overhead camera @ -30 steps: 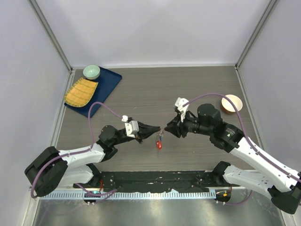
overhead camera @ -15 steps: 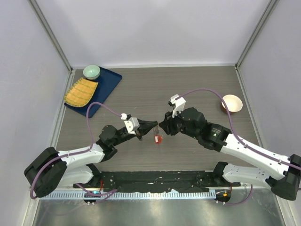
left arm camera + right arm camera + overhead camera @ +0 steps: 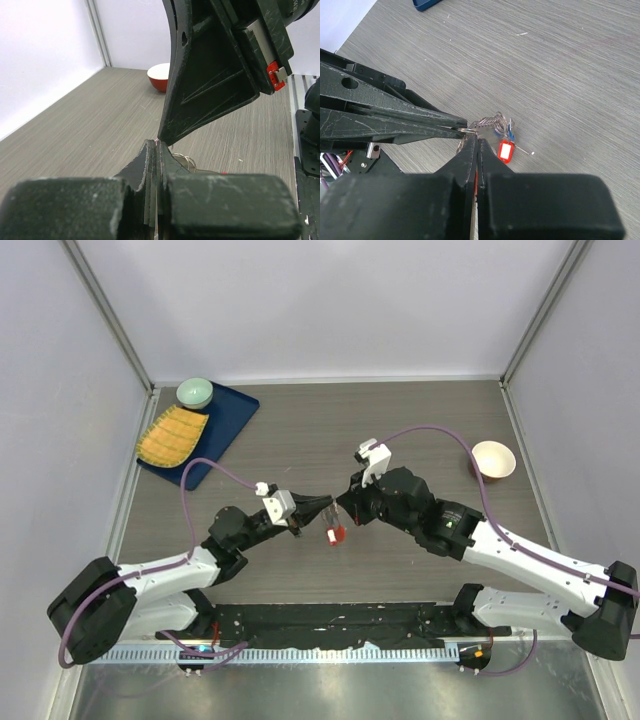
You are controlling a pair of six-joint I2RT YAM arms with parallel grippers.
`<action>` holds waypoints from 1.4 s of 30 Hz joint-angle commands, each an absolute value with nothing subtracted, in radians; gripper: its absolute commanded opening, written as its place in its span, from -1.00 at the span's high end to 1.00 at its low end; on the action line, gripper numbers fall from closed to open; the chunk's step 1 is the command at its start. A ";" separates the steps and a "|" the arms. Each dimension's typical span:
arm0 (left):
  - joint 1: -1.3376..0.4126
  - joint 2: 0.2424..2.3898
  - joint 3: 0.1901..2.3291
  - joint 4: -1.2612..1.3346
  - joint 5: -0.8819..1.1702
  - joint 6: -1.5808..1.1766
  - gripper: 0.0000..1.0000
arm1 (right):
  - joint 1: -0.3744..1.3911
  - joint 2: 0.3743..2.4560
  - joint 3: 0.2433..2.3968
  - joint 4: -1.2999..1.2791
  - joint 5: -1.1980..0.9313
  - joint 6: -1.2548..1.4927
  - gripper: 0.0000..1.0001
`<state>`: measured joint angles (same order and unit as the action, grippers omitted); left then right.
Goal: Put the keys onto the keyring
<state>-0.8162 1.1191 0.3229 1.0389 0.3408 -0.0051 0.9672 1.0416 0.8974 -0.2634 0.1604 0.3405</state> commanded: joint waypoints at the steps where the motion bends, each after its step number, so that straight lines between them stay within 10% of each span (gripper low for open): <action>1: -0.819 1.082 0.319 1.111 0.331 0.034 1.00 | 0.974 1.032 0.933 -0.198 0.193 0.354 0.99; 42: -0.850 1.101 0.293 1.379 0.354 -0.026 1.00 | 0.844 1.137 0.784 0.117 -0.270 0.500 0.91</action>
<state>-0.8238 1.0943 0.2703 1.1713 0.3275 0.0063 0.8299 1.1347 0.8070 0.0219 -0.1692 0.4824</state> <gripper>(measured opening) 0.009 0.033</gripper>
